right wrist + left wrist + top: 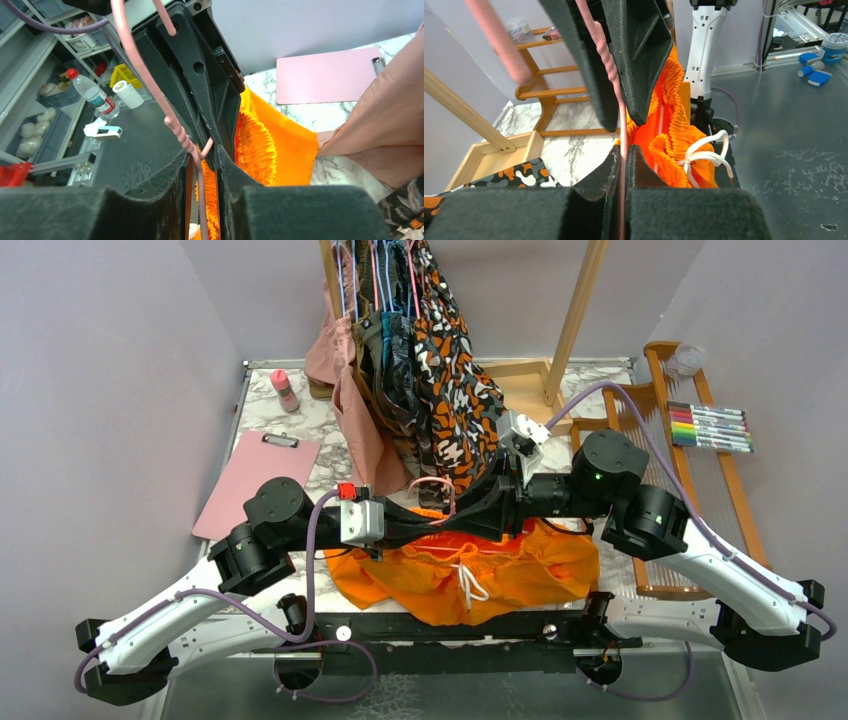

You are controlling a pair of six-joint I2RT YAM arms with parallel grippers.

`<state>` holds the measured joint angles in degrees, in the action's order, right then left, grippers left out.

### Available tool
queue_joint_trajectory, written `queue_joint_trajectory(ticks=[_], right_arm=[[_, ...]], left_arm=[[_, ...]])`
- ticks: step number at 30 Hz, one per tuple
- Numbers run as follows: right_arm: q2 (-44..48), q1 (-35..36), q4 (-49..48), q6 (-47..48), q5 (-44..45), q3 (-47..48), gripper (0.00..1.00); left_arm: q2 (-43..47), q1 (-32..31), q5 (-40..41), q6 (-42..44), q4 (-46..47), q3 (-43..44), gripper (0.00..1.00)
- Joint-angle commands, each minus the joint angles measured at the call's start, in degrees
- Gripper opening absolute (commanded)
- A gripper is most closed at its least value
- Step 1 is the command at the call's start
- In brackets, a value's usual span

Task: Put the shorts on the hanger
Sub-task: Place the hanger at the clothesline.

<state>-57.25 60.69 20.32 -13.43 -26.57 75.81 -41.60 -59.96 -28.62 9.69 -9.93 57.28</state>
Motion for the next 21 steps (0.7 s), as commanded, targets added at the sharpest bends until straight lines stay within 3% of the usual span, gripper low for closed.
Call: queue_joint_trajectory(ticks=[1,3,6,10,12,15,21], right_arm=[[0.1,0.14,-0.11,0.27,-1.91,1.4,0.17],[0.2,0.2,0.02,0.54,-1.98,1.46,0.04],[0.53,0.18,1.6,1.55,-0.93,2.42,0.01],[0.64,0.16,7.94,4.73,2.67,7.49,0.01],[1.09,0.22,12.11,6.77,5.09,10.22,0.01],[1.16,0.2,19.23,9.37,9.41,15.04,0.01],[-0.17,0.16,32.54,11.22,20.29,23.65,0.01]], left_arm=[[0.65,0.2,0.59,0.22,4.29,0.47,0.0],[0.52,0.2,0.99,0.28,4.43,0.37,0.0],[0.97,0.2,2.01,0.49,4.56,0.14,0.02],[2.28,0.24,4.78,0.62,4.05,0.36,0.59],[3.19,0.2,6.59,0.87,3.05,1.14,0.73],[4.95,0.2,9.02,1.78,1.48,2.54,0.81],[8.9,0.18,14.47,3.83,0.26,3.25,0.83]])
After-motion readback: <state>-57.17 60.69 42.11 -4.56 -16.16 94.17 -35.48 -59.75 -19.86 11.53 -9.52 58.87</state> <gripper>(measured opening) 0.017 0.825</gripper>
